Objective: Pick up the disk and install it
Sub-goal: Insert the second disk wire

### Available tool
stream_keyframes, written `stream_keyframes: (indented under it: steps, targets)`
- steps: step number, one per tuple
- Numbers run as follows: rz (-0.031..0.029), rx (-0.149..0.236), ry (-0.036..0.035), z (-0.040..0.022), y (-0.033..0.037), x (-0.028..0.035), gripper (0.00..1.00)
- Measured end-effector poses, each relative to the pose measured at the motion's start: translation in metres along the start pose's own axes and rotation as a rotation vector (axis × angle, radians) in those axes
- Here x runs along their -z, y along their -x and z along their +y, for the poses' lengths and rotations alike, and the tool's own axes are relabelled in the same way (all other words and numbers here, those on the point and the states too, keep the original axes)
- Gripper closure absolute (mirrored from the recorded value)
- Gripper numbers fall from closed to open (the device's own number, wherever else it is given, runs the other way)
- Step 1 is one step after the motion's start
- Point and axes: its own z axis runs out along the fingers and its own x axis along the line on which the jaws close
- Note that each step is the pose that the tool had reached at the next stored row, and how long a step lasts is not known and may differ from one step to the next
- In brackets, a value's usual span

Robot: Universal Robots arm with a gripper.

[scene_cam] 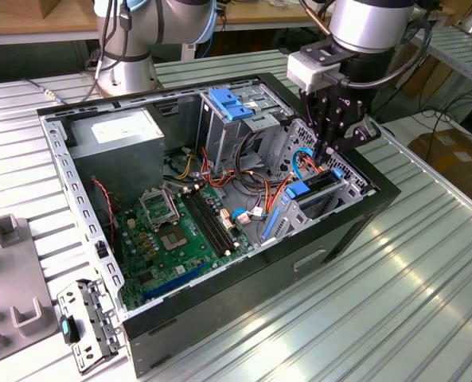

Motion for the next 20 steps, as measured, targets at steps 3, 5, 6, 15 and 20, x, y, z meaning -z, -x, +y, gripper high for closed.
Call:
stream_keyframes:
  steps: [3, 5, 6, 15, 20]
  targets:
    - [-0.0162, -0.002, -0.0085, 0.0027, -0.0122, -0.0033, 0.84]
    - [-0.0249, -0.001, -0.0099, 0.0047, -0.0156, -0.0047, 0.84]
    - [-0.0291, -0.001, -0.0107, 0.0057, -0.0164, -0.0051, 0.84]
    - [-0.0567, -0.004, -0.0135, 0.0075, -0.0201, -0.0131, 0.84]
    - [-0.0653, -0.006, -0.0133, 0.007, -0.0199, -0.0158, 0.84]
